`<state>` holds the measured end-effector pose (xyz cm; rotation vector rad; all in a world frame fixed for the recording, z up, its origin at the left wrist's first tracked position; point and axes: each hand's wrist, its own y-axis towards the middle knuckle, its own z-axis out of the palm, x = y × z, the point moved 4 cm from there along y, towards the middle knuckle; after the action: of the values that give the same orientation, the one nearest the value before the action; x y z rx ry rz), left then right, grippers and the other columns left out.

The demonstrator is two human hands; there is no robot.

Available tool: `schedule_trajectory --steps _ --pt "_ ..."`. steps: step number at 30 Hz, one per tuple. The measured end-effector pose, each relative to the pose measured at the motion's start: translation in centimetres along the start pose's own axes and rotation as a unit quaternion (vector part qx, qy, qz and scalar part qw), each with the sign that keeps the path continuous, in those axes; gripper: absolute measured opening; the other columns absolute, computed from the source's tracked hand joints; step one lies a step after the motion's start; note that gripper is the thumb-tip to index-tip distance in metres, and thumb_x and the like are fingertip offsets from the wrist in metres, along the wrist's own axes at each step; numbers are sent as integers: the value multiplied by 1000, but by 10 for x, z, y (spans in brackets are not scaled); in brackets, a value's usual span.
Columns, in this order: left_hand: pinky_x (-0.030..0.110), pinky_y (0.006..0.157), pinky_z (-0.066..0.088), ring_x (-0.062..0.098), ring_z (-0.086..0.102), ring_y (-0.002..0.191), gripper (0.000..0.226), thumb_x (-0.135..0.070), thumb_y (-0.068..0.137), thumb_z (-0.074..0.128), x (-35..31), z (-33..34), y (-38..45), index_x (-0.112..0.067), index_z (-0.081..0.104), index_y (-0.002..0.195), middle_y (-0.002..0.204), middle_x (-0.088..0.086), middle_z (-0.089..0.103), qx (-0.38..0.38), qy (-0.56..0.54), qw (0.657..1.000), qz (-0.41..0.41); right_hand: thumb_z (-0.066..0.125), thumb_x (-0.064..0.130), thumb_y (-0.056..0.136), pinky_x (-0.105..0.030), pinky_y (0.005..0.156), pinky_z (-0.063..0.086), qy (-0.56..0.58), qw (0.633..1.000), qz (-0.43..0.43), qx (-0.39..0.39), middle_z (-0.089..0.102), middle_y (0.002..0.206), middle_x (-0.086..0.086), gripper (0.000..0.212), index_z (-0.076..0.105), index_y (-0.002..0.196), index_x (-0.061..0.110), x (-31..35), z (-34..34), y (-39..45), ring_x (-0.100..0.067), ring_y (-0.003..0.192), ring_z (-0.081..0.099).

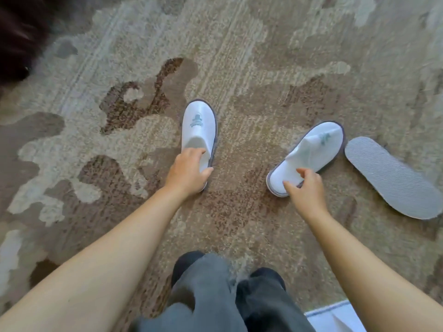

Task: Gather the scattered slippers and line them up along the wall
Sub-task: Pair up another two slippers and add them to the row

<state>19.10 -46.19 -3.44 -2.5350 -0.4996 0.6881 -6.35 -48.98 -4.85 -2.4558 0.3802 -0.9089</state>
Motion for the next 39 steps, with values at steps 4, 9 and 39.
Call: schedule_trajectory --steps 4,9,39 --pt "44 105 28 38 31 127 62 -28 82 60 46 64 51 -10 32 134 142 18 32 -27 11 999 -34 63 25 80 -42 103 26 -34 997 60 -33 30 140 -23 66 31 135 6 -50 57 55 -38 129 27" --pt "47 113 17 42 12 136 87 -35 74 68 77 103 67 -12 16 140 150 23 7 -47 6 994 -98 67 33 76 -48 104 26 -55 991 109 -52 9 148 -19 81 18 138 14 -85 86 75 -47 126 22" --pt "45 110 21 37 22 133 111 -27 65 77 48 125 90 -12 -1 142 145 18 23 -23 -51 996 -68 75 12 68 -36 107 27 58 989 77 -109 19 145 -19 91 18 139 6 -90 72 99 -35 128 32"
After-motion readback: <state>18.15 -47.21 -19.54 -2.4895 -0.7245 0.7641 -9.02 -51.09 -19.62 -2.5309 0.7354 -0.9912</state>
